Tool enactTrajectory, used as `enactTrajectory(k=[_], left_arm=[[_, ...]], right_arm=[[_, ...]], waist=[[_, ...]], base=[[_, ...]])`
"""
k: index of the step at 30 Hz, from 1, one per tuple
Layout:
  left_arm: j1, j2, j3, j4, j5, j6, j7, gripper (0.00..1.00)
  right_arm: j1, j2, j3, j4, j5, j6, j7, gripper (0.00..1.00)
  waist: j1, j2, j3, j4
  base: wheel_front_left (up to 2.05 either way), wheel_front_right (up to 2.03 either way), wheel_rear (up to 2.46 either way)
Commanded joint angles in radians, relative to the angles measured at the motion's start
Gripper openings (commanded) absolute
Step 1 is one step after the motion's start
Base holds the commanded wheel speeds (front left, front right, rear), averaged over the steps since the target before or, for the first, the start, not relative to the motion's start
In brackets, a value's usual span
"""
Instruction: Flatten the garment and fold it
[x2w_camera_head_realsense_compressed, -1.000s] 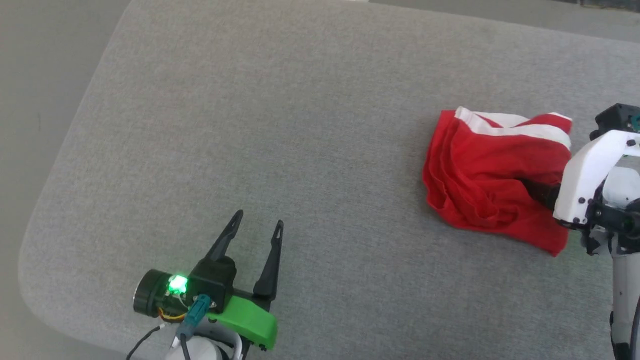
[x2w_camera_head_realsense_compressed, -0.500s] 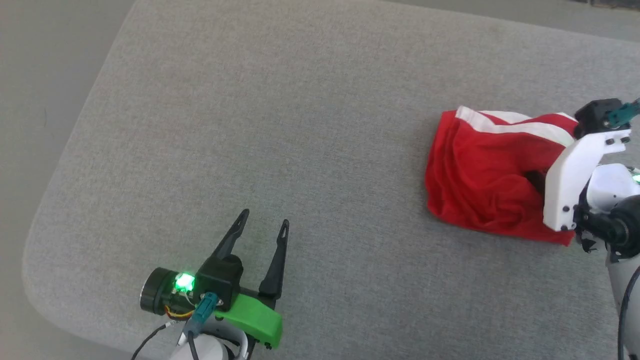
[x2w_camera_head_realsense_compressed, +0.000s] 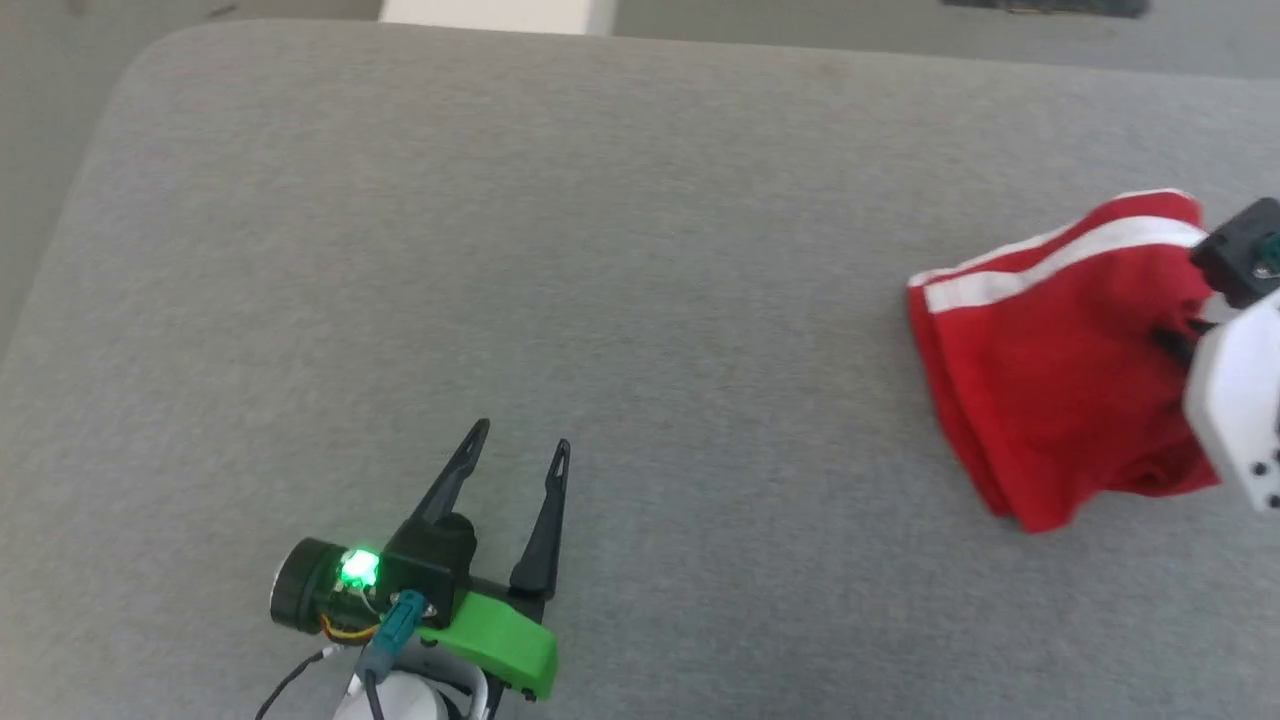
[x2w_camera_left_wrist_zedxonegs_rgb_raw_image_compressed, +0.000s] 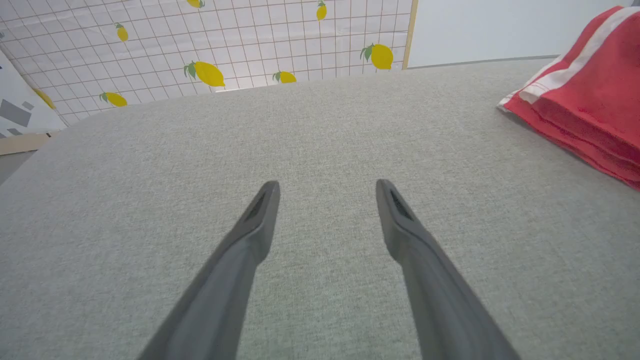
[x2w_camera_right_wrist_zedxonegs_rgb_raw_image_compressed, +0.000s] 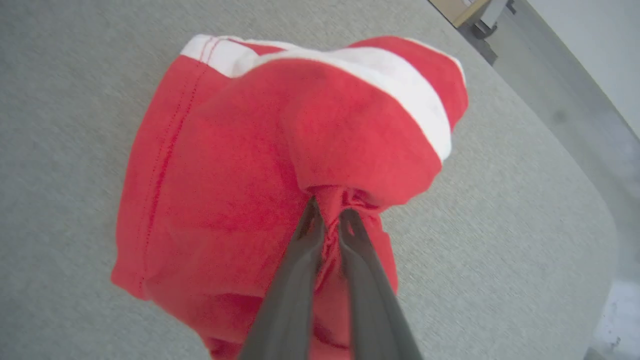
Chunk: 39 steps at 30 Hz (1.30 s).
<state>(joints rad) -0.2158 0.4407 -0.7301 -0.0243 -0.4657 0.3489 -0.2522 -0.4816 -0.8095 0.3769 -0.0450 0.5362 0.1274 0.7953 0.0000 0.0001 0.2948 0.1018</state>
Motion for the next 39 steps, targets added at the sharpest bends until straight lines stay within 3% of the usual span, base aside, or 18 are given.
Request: enactTrajectory(k=[1,6,10,22,31,35,36,37,39], left_arm=[[-0.003,0.008,0.001,-0.009,0.009,0.003,-0.006,1.0],[-0.023,0.019,0.002,-0.033,0.026,0.0,-0.007,1.0],[-0.042,0.024,-0.003,-0.051,0.04,-0.002,-0.003,1.0],[-0.08,0.052,-0.01,-0.109,0.073,0.001,0.017,1.0],[-0.079,0.074,-0.005,-0.134,0.077,0.008,0.02,1.0],[-0.086,0.073,-0.008,-0.133,0.076,0.006,0.023,1.0],[-0.087,0.072,-0.008,-0.131,0.076,0.006,0.023,1.0],[-0.087,0.071,-0.008,-0.128,0.074,0.006,0.023,1.0],[-0.085,0.069,-0.009,-0.12,0.07,0.005,0.022,1.0]], right_arm=[[-0.012,-0.041,0.015,-0.012,0.014,0.003,-0.013,0.0],[0.003,-0.171,0.028,0.006,0.017,0.003,-0.076,0.0],[0.022,-0.217,-0.012,0.097,-0.012,0.003,-0.169,0.0],[0.093,-0.22,-0.225,0.475,-0.152,0.003,-0.451,0.0],[0.105,-0.168,-0.444,0.613,-0.333,0.003,-0.573,0.0],[0.1,-0.137,-0.489,0.629,-0.381,0.003,-0.578,0.0],[0.099,-0.131,-0.497,0.629,-0.392,0.003,-0.583,0.47],[0.098,-0.122,-0.507,0.632,-0.403,0.003,-0.586,1.0],[0.099,-0.108,-0.512,0.629,-0.421,0.003,-0.589,1.0]], waist=[[0.0,-0.0001,0.031,-0.084],[0.0,-0.0001,0.091,-0.151],[0.0,-0.0001,0.139,-0.177],[0.0,-0.0001,0.261,-0.154],[0.0,-0.0001,0.299,-0.135],[0.0,-0.0001,0.293,-0.13],[0.0,-0.0001,0.289,-0.13],[0.0,-0.0001,0.282,-0.13],[0.0,-0.0001,0.262,-0.13]], base=[[0.0,0.0,0.0],[0.0,0.0,0.0],[0.0,0.0,0.0],[0.0,0.0,0.0],[0.0,0.0,0.0],[0.0,0.0,0.0],[0.0,0.0,0.0],[0.0,0.0,0.0],[0.0,0.0,0.0]])
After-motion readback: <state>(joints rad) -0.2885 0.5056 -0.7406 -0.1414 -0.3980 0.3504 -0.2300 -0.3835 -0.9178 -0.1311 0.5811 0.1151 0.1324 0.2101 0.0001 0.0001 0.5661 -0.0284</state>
